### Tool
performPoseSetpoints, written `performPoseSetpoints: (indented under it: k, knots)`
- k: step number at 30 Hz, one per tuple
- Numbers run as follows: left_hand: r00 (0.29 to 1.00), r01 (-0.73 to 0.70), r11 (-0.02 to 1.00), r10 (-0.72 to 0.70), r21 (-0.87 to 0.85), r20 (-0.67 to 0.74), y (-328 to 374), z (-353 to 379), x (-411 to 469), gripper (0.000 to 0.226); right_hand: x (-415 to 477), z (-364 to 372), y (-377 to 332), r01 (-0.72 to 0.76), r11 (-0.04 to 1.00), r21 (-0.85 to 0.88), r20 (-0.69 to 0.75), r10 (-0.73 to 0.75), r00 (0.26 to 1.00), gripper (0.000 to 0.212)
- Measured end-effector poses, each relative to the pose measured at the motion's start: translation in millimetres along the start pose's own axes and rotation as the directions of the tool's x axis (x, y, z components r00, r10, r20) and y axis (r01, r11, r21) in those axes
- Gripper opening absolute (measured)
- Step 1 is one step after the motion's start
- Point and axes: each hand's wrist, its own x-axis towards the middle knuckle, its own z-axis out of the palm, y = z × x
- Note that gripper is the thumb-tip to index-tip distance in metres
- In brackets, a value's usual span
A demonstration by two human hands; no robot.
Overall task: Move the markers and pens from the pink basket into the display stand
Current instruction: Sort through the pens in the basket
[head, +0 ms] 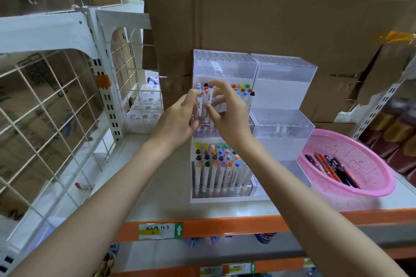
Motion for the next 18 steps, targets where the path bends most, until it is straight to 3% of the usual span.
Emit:
performPoseSetpoints:
  k: [4,11,18]
  knots:
    - [1.0,-0.018,0.999,0.018,0.037,-0.005,1.3,-1.2,-0.9,0.057,-0.7,-0.2,0.1,0.018,1.0,-0.003,0.016,-0.018,1.0,0.047]
    - [0.995,-0.061,0.964,0.08,0.259,-0.062,4.8,-3.2,0.4,0.056,-3.6,1.9,2.6,0.041,0.999,-0.017,0.054,-0.04,0.998,0.049]
    - [0.994,-0.087,0.943,0.104,0.322,-0.034,2.3,-9.0,-1.6,0.067,-4.0,0.5,3.6,0.032,0.999,-0.014,0.068,-0.031,0.997,0.049]
